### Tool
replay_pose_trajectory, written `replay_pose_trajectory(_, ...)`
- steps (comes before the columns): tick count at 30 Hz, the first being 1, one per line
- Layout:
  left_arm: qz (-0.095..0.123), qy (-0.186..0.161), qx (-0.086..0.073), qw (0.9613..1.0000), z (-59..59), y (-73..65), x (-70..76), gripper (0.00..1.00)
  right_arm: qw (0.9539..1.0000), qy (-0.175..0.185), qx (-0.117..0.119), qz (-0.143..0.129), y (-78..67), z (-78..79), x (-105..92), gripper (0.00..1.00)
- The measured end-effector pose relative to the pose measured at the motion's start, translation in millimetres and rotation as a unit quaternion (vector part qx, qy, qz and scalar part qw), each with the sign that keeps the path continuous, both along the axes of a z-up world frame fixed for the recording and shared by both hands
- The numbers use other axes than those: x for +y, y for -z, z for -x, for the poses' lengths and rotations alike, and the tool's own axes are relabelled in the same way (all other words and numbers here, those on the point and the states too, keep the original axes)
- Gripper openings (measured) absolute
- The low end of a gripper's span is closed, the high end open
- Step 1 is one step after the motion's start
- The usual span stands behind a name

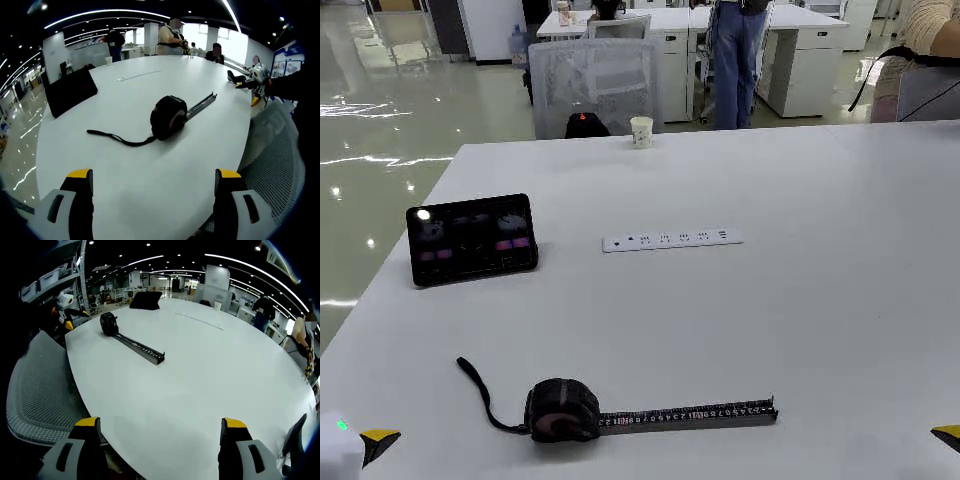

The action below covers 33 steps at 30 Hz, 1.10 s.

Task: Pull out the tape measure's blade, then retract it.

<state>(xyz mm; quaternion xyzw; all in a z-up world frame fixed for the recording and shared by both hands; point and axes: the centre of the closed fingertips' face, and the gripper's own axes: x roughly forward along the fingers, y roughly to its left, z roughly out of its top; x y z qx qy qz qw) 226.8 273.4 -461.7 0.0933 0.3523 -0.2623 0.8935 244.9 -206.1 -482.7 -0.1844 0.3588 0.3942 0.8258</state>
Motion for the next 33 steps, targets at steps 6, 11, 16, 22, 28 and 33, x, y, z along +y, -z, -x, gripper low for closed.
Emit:
replay_pose_trajectory(6, 0.006, -0.005, 0.001, 1.0000, -0.5, 0.5, 0.3, 0.99, 1.0000, 0.003, -0.002, -0.001, -4.0, -4.1, -0.1, 0.99)
replay_pose_trajectory(11, 0.006, -0.006, 0.009, 0.9999, 1.3, 1.8, -0.9, 0.99, 1.0000, -0.003, 0.001, 0.009, -2.5, -6.2, -2.3, 0.99)
replay_pose_trajectory(16, 0.009, -0.011, 0.013, 0.9998, 2.6, 3.3, -0.4, 0.99, 1.0000, 0.003, 0.004, 0.000, -7.7, -8.9, -2.0, 0.99)
replay_pose_trajectory(22, 0.014, -0.017, 0.024, 0.9995, 4.2, 5.6, -4.9, 0.99, 0.9999, 0.005, 0.015, 0.000, -8.2, -9.9, -4.5, 0.99)
replay_pose_trajectory(28, 0.000, -0.017, 0.024, 0.9996, 1.0, 9.0, -14.1, 0.99, 0.9998, 0.007, 0.016, -0.001, -10.7, -15.5, -4.5, 0.99)
replay_pose_trajectory(33, 0.008, -0.024, 0.013, 0.9996, -9.3, 6.3, -26.1, 0.99, 0.9995, -0.020, 0.015, 0.021, -8.6, -18.6, -2.7, 0.99)
